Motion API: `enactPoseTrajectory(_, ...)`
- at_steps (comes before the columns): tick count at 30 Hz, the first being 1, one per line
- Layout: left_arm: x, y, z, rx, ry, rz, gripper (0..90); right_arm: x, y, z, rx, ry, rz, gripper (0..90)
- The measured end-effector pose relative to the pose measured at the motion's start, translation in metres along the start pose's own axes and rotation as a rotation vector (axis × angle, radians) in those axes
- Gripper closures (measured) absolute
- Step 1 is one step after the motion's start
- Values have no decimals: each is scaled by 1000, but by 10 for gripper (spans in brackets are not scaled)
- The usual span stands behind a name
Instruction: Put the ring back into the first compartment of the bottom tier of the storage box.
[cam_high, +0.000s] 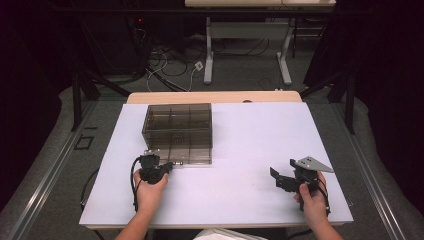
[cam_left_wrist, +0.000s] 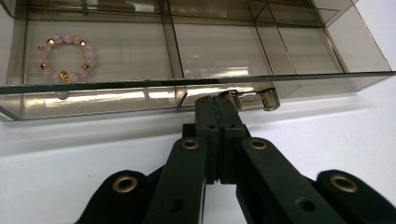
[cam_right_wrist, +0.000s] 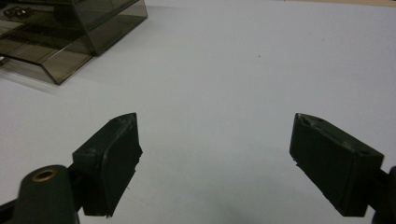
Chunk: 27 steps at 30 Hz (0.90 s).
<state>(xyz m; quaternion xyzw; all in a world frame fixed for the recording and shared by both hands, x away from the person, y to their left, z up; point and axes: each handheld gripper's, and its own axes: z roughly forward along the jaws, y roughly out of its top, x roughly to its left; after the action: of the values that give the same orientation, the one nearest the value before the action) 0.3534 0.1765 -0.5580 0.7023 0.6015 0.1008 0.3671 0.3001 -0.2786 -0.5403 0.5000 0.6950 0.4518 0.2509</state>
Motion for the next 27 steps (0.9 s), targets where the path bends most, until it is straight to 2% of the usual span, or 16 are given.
enactPoseTrajectory(16,0,7,4,6,2,-7,900,0,0,0,0,0,-2,156)
enactPoseTrajectory(27,1,12,8,-8,7,-21,900,0,0,0,4,-2,-4,156)
